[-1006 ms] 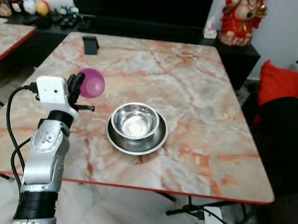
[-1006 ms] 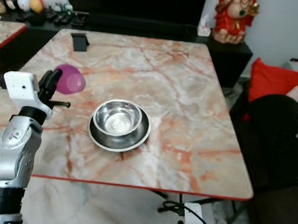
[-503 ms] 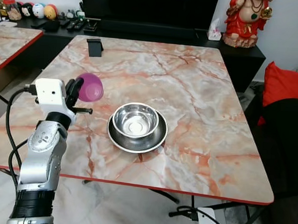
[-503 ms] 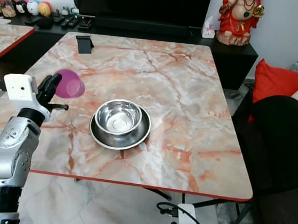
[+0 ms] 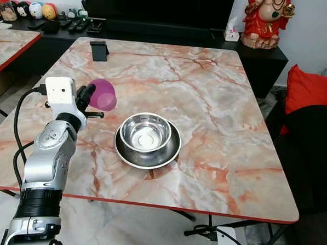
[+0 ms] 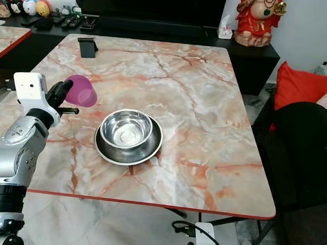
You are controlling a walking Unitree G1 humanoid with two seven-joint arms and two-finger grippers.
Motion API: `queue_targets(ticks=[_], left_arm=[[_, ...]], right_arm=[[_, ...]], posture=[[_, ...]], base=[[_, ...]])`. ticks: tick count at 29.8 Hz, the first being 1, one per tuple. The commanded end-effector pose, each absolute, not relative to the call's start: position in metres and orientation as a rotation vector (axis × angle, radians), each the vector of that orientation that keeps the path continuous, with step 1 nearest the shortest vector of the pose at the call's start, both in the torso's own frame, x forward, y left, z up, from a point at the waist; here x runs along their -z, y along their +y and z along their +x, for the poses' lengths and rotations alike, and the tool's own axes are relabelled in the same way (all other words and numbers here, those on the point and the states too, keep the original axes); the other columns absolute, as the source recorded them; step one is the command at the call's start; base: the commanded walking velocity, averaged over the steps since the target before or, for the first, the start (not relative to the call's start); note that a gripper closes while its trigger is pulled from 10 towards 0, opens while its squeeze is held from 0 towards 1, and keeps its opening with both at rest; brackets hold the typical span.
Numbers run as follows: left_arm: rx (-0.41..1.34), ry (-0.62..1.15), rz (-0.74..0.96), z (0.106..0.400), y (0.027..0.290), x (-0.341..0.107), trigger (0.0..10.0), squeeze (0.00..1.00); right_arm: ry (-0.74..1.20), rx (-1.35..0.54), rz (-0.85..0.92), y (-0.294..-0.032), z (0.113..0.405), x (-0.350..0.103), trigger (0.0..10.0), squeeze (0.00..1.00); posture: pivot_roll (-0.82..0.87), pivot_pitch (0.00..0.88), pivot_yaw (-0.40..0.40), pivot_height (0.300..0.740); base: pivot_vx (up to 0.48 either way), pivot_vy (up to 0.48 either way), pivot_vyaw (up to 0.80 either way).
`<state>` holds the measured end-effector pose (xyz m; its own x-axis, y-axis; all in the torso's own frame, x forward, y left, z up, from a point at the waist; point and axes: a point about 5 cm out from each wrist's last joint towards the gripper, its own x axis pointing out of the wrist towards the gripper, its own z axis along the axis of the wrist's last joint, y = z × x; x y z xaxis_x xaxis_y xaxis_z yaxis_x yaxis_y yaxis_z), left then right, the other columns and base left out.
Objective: Setting the table
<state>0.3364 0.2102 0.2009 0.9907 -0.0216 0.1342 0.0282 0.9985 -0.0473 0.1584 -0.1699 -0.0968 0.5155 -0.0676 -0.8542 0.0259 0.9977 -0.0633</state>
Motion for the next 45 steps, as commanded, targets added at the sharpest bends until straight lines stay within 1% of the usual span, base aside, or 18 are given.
queue_targets(ticks=[1, 3, 14, 21, 25, 32, 36, 41, 45], left_arm=[[0.027, -0.167, -0.06, 0.338, 0.208, -0.211, 10.0, 0.0], [0.028, -0.174, -0.066, 0.338, 0.208, -0.212, 10.0, 0.0], [0.011, -0.196, -0.066, 0.337, 0.212, -0.217, 10.0, 0.0], [0.027, -0.2, -0.067, 0.337, 0.207, -0.217, 10.0, 0.0], [0.044, -0.223, -0.085, 0.336, 0.206, -0.221, 10.0, 0.0], [0.079, -0.2, -0.083, 0.337, 0.206, -0.223, 10.0, 0.0], [0.098, -0.157, -0.086, 0.337, 0.206, -0.22, 10.0, 0.0], [0.173, -0.072, -0.028, 0.339, 0.2, -0.221, 10.0, 0.0], [0.148, 0.068, 0.108, 0.344, 0.204, -0.22, 10.0, 0.0]], right_arm=[[1.029, 0.057, -0.045, -0.17, 0.158, 0.097, 10.0, 0.0], [1.029, 0.056, -0.046, -0.17, 0.158, 0.097, 10.0, 0.0], [1.029, 0.05, -0.048, -0.17, 0.159, 0.097, 10.0, 0.0], [1.03, 0.047, -0.049, -0.17, 0.159, 0.097, 10.0, 0.0], [1.031, 0.046, -0.049, -0.17, 0.159, 0.097, 10.0, 0.0], [1.032, 0.038, -0.05, -0.17, 0.159, 0.097, 10.0, 0.0], [1.033, 0.032, -0.052, -0.169, 0.159, 0.097, 10.0, 0.0], [1.034, 0.03, -0.05, -0.169, 0.159, 0.097, 10.0, 0.0], [1.037, 0.022, -0.048, -0.169, 0.159, 0.097, 10.0, 0.0]], posture=[[0.0, 0.011, -0.037, 0.74], [0.0, 0.011, -0.037, 0.74], [0.01, 0.014, -0.037, 0.74], [0.01, 0.016, -0.039, 0.74], [0.01, 0.016, -0.04, 0.74], [0.01, 0.016, -0.038, 0.74], [0.01, 0.015, -0.039, 0.74], [0.01, 0.014, -0.038, 0.74], [0.02, 0.013, -0.038, 0.74]], base=[[0.0, 0.0, 0.0], [0.0, 0.0, 0.0], [0.287, 0.0, 0.0], [0.301, 0.0, 0.0], [0.0, 0.0, 0.0], [0.0, 0.0, 0.0], [0.0, 0.0, 0.0], [0.0, 0.0, 0.0], [0.0, 0.0, 0.0]])
